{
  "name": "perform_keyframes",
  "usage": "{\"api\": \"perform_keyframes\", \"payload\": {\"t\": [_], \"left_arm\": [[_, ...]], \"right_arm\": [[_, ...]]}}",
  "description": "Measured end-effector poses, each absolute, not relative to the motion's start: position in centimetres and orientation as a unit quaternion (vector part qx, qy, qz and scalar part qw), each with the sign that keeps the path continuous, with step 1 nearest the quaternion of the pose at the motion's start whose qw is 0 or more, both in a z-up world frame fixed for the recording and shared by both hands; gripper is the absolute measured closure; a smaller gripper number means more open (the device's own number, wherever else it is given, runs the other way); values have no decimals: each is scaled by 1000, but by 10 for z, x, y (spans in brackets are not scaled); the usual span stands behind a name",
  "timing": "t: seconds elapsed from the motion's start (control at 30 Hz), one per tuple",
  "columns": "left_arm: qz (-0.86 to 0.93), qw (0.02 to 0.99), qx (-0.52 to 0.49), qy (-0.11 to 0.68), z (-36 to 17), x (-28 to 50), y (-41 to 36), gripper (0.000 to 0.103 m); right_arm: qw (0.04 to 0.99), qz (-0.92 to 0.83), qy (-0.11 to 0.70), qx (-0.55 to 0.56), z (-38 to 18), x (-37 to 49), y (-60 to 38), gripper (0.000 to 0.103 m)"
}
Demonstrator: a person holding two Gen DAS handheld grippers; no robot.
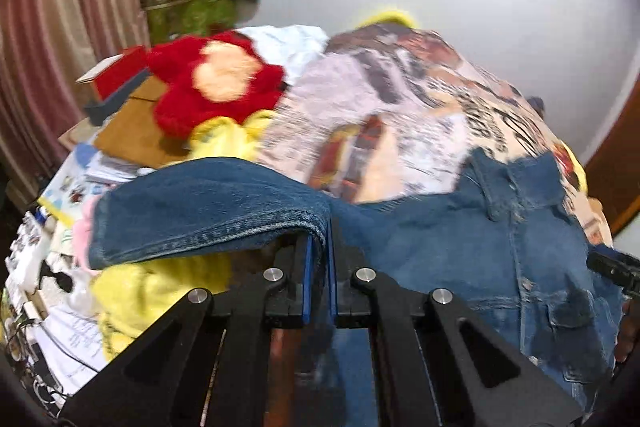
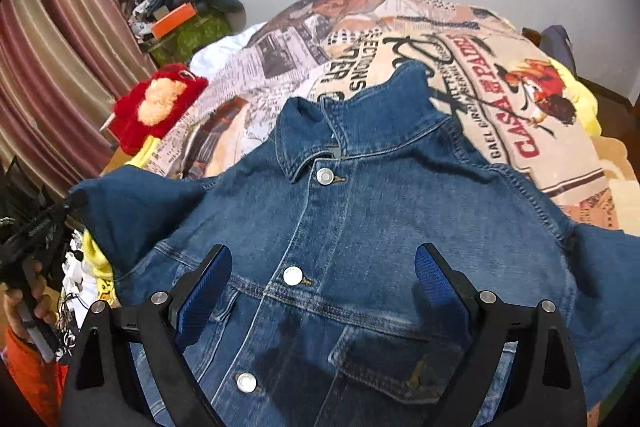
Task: Fold large clothes
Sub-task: 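Fold the held sleeve across the jacket back with the left tool, release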
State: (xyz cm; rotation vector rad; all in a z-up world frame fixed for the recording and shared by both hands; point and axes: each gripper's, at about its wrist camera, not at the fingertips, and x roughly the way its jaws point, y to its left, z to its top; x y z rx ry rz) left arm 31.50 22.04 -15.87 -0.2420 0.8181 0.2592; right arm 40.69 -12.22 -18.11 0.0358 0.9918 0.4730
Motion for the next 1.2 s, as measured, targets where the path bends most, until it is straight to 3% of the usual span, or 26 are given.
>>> {"api": "perform_keyframes", "payload": {"t": [0.33,0.5,0.6,0.67,0.77,0.83,1.2], "left_arm": [[55,853,-115,506,-258,336,151,98],[47,843,-154,513,-268,324,160,97],[36,838,-174,516,-262,312,174,89],[35,834,-190,517,-257,302,184,70],[31,838,-227,496,-247,283,207,54],[44,840,-250,479,-241,273,226,50],[92,816,-399,408,-247,258,326,50]], "right_arm": [[861,217,460,-2,-168,383,-148,11],[859,215,465,-3,-172,377,-156,11],[856,211,471,-12,-177,376,-154,11],[855,208,475,-18,-182,378,-151,11],[849,210,484,-22,-192,380,-144,11],[845,213,490,-24,-197,381,-139,11],[831,218,510,-36,-219,392,-121,11]]}}
